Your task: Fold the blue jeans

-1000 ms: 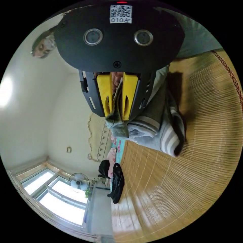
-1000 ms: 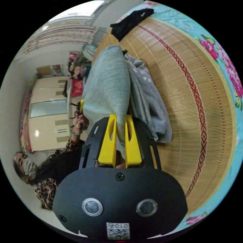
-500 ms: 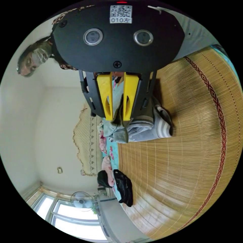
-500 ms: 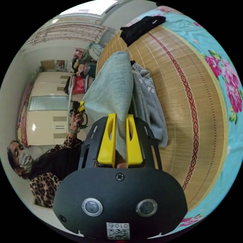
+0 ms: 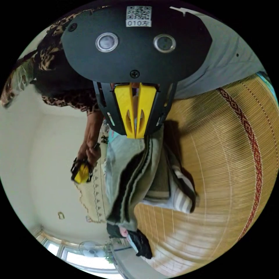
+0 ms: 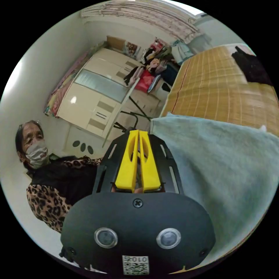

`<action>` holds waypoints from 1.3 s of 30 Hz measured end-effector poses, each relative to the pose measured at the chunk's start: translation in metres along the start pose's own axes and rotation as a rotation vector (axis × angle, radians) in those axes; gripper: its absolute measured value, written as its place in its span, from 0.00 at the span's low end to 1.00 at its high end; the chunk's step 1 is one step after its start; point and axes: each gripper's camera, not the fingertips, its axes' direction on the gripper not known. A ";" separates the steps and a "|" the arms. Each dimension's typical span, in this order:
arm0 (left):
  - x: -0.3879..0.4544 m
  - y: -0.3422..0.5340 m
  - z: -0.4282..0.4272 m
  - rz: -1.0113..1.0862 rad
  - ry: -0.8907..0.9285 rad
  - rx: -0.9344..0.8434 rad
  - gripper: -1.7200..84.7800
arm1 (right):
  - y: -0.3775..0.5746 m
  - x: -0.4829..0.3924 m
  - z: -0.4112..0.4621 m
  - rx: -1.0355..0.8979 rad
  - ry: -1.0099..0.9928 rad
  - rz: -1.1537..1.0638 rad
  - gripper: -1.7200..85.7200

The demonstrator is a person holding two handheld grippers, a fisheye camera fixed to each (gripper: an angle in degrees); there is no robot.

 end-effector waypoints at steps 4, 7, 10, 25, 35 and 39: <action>-0.011 -0.005 0.017 0.004 -0.049 -0.045 0.02 | 0.002 0.066 0.015 -0.052 0.022 0.152 0.04; -0.009 -0.006 0.033 0.031 -0.142 -0.109 0.02 | 0.003 0.051 0.015 -0.078 0.069 0.136 0.04; -0.009 -0.003 0.038 0.049 -0.150 -0.121 0.02 | 0.014 0.040 0.007 -0.037 0.010 0.128 0.04; 0.043 -0.069 0.005 0.220 -0.082 0.129 0.02 | 0.055 0.011 -0.073 0.256 0.009 0.102 0.04; -0.066 -0.088 0.023 -0.042 0.144 0.205 0.02 | 0.082 0.072 -0.043 0.331 0.021 0.232 0.04; -0.067 -0.082 0.009 -0.041 0.192 0.191 0.02 | 0.083 0.074 -0.026 0.344 0.007 0.245 0.04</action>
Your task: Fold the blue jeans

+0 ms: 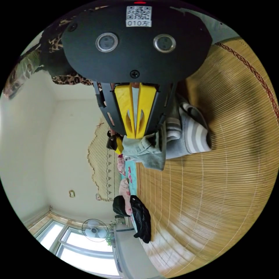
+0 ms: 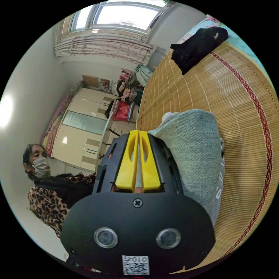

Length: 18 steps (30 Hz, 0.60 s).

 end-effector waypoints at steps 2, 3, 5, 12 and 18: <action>0.000 0.012 -0.028 0.014 0.014 0.022 0.02 | 0.005 -0.008 0.006 0.035 0.015 0.030 0.04; 0.000 0.017 -0.037 0.027 0.016 0.031 0.02 | 0.008 -0.021 0.014 0.046 0.057 -0.003 0.04; -0.008 0.039 -0.077 0.040 -0.036 0.079 0.02 | 0.010 -0.039 0.037 0.013 0.069 -0.059 0.05; -0.056 0.085 -0.135 -0.119 -0.042 0.232 0.02 | -0.018 -0.055 0.155 -0.160 0.106 -0.057 0.05; -0.077 0.068 -0.076 -0.236 -0.141 0.050 0.02 | -0.005 -0.075 0.134 0.030 0.255 -0.045 0.05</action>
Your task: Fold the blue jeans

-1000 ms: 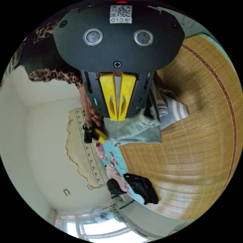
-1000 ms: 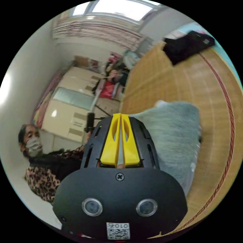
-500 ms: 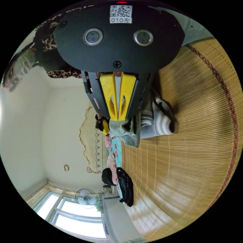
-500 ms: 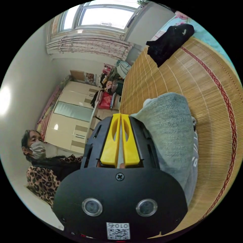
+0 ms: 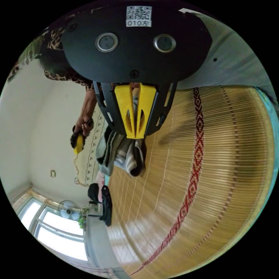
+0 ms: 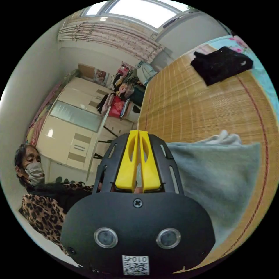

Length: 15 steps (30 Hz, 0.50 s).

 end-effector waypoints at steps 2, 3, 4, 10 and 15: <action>0.001 -0.010 0.029 -0.002 -0.001 -0.082 0.02 | 0.026 0.013 -0.032 0.106 0.163 0.152 0.05; 0.002 -0.012 0.035 -0.001 -0.009 -0.094 0.02 | 0.052 0.024 -0.056 0.186 0.274 0.275 0.05; 0.004 -0.017 0.044 0.005 -0.031 -0.115 0.02 | 0.081 0.032 -0.077 0.251 0.399 0.404 0.05; 0.015 -0.043 0.070 0.021 -0.150 -0.199 0.02 | 0.166 0.070 -0.041 -0.253 0.731 0.812 0.05; 0.020 -0.053 0.105 0.043 -0.191 -0.305 0.02 | 0.163 0.095 0.077 -0.497 0.671 0.766 0.05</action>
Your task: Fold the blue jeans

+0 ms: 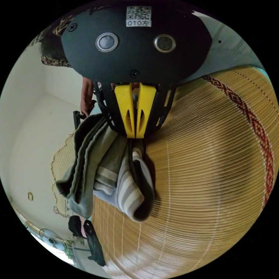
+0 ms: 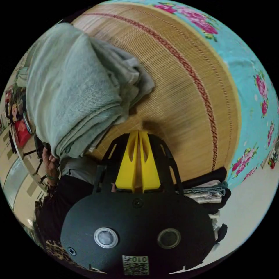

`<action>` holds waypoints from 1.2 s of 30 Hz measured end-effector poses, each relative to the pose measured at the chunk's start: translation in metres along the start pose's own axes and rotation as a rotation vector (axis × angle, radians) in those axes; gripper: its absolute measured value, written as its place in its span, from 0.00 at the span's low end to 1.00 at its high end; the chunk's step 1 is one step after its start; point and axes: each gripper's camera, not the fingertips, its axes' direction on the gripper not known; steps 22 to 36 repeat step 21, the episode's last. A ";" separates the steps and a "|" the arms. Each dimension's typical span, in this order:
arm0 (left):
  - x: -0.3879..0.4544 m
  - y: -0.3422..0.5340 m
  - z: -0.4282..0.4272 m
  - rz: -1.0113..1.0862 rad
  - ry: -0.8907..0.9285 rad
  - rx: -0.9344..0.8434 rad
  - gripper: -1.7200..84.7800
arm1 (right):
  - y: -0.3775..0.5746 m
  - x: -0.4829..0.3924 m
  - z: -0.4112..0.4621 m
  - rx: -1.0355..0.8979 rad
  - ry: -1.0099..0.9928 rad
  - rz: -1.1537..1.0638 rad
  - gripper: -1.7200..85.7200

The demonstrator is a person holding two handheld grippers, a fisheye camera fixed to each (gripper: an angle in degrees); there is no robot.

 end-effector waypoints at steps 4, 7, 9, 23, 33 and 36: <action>-0.001 -0.013 0.010 -0.019 -0.003 -0.022 0.02 | -0.030 -0.039 0.025 -0.059 0.066 -0.047 0.06; -0.005 -0.021 0.017 -0.036 -0.009 -0.039 0.02 | -0.042 -0.056 0.041 -0.101 0.139 -0.060 0.08; -0.006 -0.025 0.018 -0.041 -0.009 -0.036 0.02 | -0.045 -0.061 0.046 -0.098 0.131 -0.068 0.09; -0.013 -0.061 -0.023 -0.072 0.070 0.103 0.02 | -0.078 -0.131 0.050 -0.021 0.092 -0.221 0.13; -0.013 -0.061 -0.023 -0.072 0.070 0.103 0.02 | -0.078 -0.131 0.050 -0.021 0.092 -0.221 0.13; -0.013 -0.061 -0.023 -0.072 0.070 0.103 0.02 | -0.078 -0.131 0.050 -0.021 0.092 -0.221 0.13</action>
